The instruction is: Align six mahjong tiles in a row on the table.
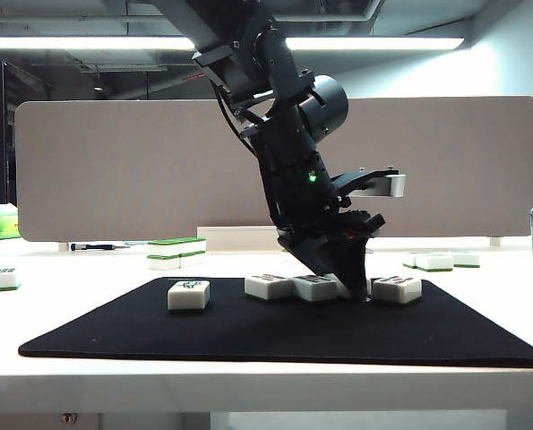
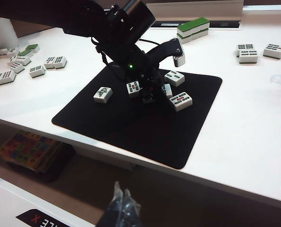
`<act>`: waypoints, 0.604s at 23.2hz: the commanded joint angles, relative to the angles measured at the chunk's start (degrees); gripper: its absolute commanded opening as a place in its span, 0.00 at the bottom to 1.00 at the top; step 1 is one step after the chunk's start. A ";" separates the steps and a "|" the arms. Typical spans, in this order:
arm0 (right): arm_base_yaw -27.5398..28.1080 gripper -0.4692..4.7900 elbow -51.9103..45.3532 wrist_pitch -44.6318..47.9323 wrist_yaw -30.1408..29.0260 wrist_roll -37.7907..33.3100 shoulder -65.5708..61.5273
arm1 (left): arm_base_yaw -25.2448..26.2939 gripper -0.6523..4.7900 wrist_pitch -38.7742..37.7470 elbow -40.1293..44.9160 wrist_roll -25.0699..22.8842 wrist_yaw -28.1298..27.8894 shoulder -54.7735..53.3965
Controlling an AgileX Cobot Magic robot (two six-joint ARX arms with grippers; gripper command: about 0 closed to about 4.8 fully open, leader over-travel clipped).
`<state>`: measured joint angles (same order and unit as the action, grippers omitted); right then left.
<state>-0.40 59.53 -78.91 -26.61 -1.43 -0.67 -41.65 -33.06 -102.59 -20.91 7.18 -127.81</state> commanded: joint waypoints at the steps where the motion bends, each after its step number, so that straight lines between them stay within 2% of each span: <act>1: -0.07 0.09 0.17 0.70 0.17 0.20 0.68 | -0.07 0.31 -2.84 -0.11 -1.62 -3.58 3.32; 4: -0.07 0.09 0.17 0.70 2.25 0.20 0.68 | -0.07 0.31 -7.45 -0.11 -7.69 -3.76 7.10; 8: -0.07 0.09 0.17 0.70 3.17 0.20 0.68 | -0.07 0.31 -14.43 -0.11 -12.39 -3.61 10.01; 12: -0.07 0.09 0.17 0.72 3.17 0.20 0.68 | 1.05 0.31 -25.79 -0.07 -23.37 -3.80 9.92; 14: -0.11 0.09 0.17 0.72 3.17 0.20 0.68 | 1.70 0.32 -28.24 -0.04 -24.85 -4.00 9.18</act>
<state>-0.45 59.53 -78.91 -23.57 -1.41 -0.67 -40.53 -59.05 -102.61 -43.42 3.38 -118.21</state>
